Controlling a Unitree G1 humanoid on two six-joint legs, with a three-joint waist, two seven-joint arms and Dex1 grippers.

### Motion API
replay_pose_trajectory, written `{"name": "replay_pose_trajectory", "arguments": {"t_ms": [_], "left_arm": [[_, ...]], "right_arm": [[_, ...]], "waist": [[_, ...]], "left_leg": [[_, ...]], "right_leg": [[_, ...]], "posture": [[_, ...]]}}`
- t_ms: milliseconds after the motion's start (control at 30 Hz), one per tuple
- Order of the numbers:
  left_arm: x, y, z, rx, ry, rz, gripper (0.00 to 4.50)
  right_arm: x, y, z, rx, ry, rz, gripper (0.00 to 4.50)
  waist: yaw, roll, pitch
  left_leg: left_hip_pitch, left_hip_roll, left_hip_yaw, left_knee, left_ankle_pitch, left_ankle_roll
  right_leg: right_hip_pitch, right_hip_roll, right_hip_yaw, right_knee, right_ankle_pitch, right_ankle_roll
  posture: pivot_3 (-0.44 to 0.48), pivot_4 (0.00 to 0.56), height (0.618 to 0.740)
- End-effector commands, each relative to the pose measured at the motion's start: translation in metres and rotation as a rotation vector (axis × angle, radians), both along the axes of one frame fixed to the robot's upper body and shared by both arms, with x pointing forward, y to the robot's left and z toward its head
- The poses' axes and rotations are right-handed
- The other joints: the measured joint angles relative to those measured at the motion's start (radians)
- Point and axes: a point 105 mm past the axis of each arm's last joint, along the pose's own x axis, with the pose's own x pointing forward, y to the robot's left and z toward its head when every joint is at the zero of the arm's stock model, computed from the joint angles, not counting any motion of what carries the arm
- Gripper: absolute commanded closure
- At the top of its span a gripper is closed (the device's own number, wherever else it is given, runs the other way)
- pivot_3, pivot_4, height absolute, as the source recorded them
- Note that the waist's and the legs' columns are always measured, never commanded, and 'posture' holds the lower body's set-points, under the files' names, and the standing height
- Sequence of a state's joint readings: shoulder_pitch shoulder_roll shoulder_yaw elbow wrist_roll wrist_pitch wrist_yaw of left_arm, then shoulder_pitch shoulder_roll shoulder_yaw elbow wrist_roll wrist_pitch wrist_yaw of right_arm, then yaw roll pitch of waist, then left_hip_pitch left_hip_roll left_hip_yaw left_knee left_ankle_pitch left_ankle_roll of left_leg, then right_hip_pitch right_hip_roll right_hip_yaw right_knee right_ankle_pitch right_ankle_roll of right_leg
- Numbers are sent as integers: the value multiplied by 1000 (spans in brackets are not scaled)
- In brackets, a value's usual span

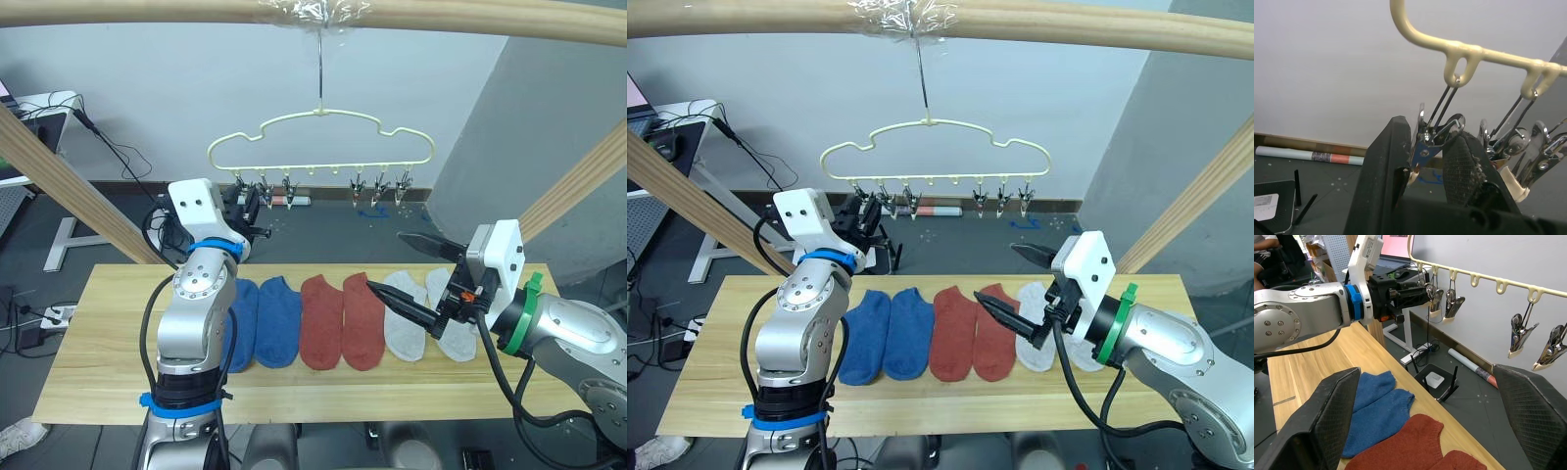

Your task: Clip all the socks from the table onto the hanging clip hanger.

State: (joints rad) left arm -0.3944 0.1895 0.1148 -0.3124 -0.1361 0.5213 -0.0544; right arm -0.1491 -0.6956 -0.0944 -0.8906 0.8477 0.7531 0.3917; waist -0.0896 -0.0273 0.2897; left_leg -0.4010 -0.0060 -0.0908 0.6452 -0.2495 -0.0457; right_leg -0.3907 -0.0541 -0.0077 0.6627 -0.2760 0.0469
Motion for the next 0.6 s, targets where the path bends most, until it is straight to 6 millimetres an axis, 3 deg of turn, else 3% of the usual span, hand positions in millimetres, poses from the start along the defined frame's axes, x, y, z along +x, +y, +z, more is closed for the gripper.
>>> {"name": "replay_pose_trajectory", "arguments": {"t_ms": [33,567,600], "left_arm": [[-3,-1,19,-16,-73,-2,3158],[-3,-2,21,-33,-78,-3,3158],[-3,-2,22,-36,-79,-2,3334]], "right_arm": [[-10,6,6,7,-33,37,0],[-11,4,4,9,-30,34,0],[-11,4,4,9,-30,34,0]], "waist": [[0,0,0],[0,0,0],[0,0,0]], "left_leg": [[0,0,0,0,0,0],[0,0,0,0,0,0],[0,0,0,0,0,0]], "right_leg": [[0,0,0,0,0,0],[0,0,0,0,0,0],[0,0,0,0,0,0]], "posture": [[-249,291,740],[-247,293,740],[-247,293,740]]}}
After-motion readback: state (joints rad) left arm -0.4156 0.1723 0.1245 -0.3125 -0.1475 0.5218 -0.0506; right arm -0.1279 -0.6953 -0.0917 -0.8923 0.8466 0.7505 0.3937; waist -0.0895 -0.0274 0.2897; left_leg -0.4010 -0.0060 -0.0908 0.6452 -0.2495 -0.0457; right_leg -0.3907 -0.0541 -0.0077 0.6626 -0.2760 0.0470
